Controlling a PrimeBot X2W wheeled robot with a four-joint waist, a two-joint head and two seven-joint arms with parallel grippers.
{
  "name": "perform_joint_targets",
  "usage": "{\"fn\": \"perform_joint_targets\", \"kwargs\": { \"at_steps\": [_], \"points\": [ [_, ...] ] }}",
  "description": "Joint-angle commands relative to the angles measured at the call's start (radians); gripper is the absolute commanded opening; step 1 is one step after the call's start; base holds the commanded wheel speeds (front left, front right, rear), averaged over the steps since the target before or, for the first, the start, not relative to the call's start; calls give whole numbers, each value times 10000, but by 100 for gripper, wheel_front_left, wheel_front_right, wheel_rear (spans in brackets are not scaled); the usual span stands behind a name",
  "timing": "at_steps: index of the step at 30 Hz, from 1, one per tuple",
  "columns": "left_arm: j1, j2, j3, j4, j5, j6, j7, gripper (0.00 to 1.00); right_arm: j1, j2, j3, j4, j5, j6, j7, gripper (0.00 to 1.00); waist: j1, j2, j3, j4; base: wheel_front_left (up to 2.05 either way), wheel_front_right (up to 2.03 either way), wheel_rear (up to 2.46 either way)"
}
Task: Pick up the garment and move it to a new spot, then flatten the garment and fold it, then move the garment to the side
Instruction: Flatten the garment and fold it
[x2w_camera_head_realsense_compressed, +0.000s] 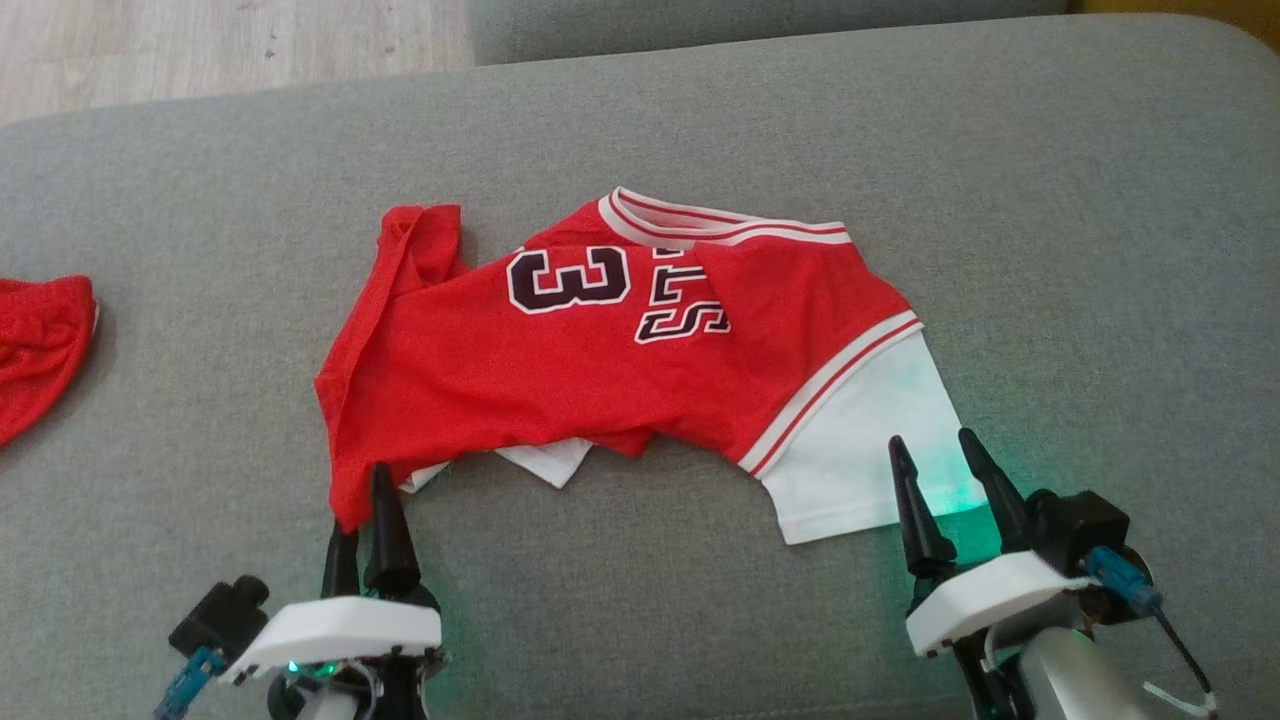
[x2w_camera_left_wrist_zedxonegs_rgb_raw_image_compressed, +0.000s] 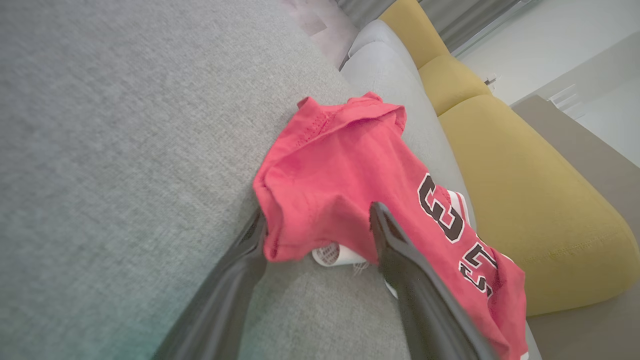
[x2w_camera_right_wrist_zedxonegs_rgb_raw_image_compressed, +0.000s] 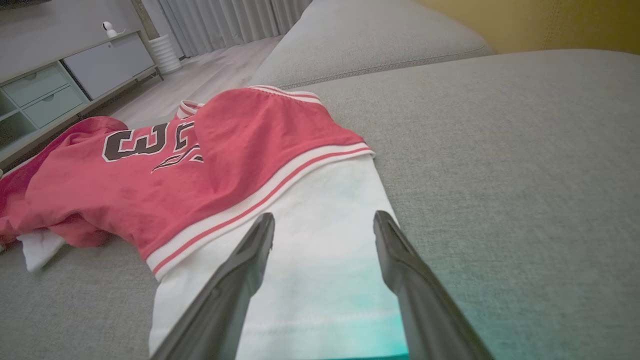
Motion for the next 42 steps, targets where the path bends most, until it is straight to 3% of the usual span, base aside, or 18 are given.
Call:
{"fn": "perform_joint_targets", "kwargs": {
  "at_steps": [1,4,5,6,7,8,9,17,23,32,33,35,42],
  "points": [
    [-467,20,175,-311,-157,16,-51,100,-281,-114,292,-231,80,73,-67,100,1,0,19,13,0,0,0],
    [-570,20,242,-356,-282,16,-51,100,-341,-117,331,-243,78,73,-67,100,1,0,75,15,0,0,0],
    [-607,20,275,-368,-352,16,-51,90,-362,-124,344,-250,80,73,-67,100,1,0,97,12,0,0,0],
    [-646,20,286,-364,-410,16,-51,68,-382,-134,357,-256,85,73,-67,100,1,0,121,7,0,0,0],
    [-646,20,286,-364,-410,16,-51,68,-382,-134,357,-256,85,73,-67,100,1,0,121,7,0,0,0],
    [-690,20,299,-356,-435,16,-51,40,-402,-145,367,-259,91,73,-67,100,1,0,141,1,0,0,0],
    [-731,20,315,-351,-452,16,-51,0,-421,-155,375,-257,97,73,-67,100,1,0,161,-9,0,0,0],
    [-661,30,869,-616,-93,16,-51,0,-330,-137,-140,18,357,73,-67,100,1,0,182,-96,0,0,0],
    [-239,22,773,-848,32,15,-51,0,-137,-62,-588,538,693,73,-67,100,1,0,104,-32,0,0,0],
    [-159,20,441,-800,-11,15,-51,0,-415,-13,-227,2423,431,73,-67,100,1,0,153,180,0,0,0],
    [-163,20,495,-814,-35,15,-51,0,-472,-8,-91,2658,491,73,-67,78,1,0,148,193,0,0,0],
    [-175,19,594,-837,-59,15,-51,0,-619,1,240,3007,650,73,-67,0,1,0,150,205,0,0,0],
    [-246,19,684,-933,-17,15,-51,0,-1162,16,1519,3774,1712,73,10,0,1,0,168,269,0,0,0]
  ]
}}
